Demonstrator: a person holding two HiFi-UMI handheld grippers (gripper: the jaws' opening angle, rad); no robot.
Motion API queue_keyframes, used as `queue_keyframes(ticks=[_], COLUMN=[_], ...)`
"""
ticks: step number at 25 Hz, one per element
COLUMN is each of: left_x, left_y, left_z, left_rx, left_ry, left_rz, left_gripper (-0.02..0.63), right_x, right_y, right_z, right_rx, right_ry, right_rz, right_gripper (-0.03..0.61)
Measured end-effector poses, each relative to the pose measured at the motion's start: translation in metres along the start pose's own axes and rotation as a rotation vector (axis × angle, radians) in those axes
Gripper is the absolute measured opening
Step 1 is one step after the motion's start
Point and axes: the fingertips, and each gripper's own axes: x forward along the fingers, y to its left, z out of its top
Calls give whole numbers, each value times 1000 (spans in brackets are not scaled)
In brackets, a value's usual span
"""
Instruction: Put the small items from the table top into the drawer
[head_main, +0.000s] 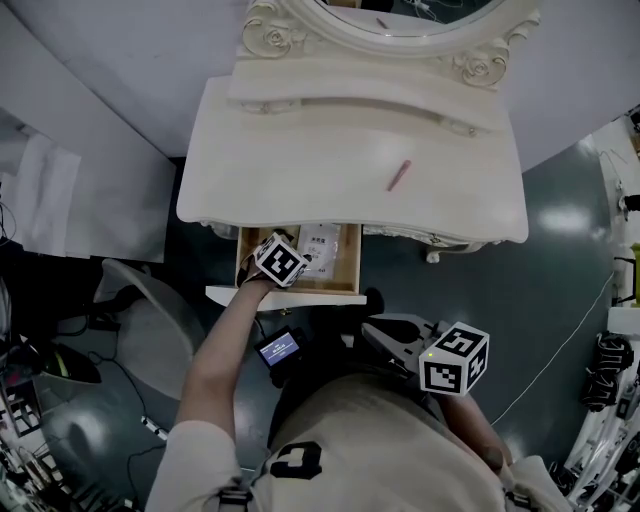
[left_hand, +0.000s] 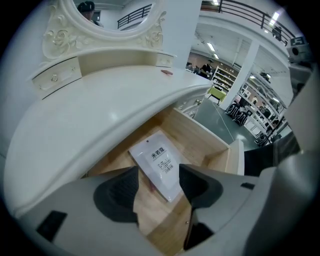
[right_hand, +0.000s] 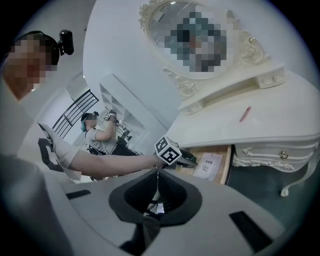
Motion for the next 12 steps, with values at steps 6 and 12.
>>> queue_keyframes(ticks=[6, 12], left_x=[-13, -30], left_y=[0, -4], left_z=[0, 10], left_rx=[-12, -7], left_ry=[-33, -90], left_rz=[16, 24], left_gripper=[290, 290], right_x=[1, 1], right_y=[6, 12], right_z=[1, -2], right_rx=[-13, -25], right_ry=[-8, -13], right_rz=[0, 1], right_gripper=[29, 29])
